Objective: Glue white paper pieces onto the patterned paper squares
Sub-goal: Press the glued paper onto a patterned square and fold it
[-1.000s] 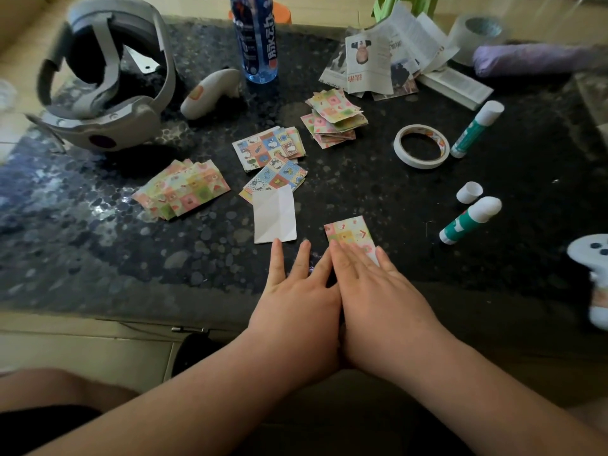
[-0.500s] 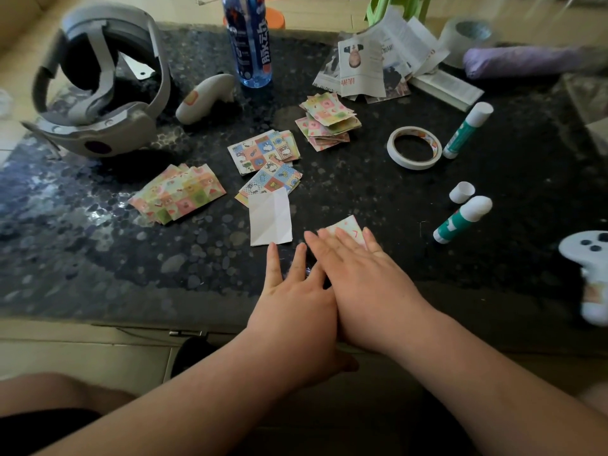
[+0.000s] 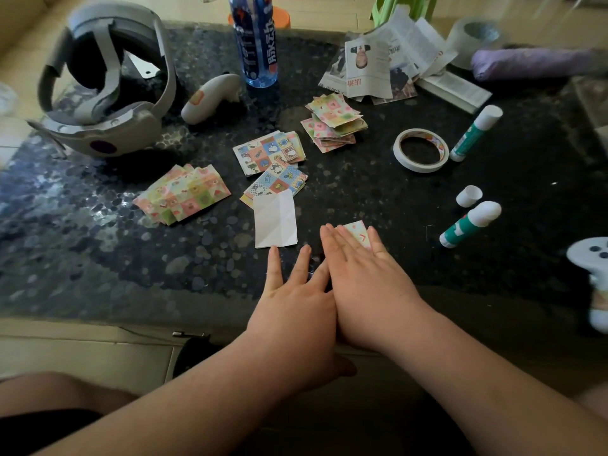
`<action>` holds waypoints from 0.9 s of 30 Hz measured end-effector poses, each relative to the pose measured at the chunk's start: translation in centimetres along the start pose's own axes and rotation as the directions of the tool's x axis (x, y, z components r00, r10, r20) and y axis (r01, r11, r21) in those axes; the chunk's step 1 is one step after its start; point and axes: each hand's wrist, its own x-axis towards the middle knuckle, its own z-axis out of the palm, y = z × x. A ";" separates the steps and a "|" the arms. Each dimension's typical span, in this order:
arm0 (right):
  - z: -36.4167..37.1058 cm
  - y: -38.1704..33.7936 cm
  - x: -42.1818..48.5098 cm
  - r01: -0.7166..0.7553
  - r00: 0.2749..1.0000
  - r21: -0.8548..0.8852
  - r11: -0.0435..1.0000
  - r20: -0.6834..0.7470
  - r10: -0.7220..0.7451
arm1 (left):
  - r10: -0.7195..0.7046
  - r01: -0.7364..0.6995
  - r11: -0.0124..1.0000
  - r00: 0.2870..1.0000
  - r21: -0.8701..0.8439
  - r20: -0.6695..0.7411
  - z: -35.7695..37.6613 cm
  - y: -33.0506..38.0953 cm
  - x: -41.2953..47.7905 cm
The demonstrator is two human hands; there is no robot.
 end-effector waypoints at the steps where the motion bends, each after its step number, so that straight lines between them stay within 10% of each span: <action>1: 0.0 0.1 0.1 -0.004 1.000 0.007 1.000 -0.008 0.004 | 0.001 -0.001 1.000 1.000 -0.001 -0.008 0.1 0.0 0.0; 27: 0.8 3.1 -0.6 -0.041 0.999 0.145 0.989 -0.006 0.043 | -0.025 0.025 1.000 0.999 -0.002 -0.029 1.5 0.2 -0.6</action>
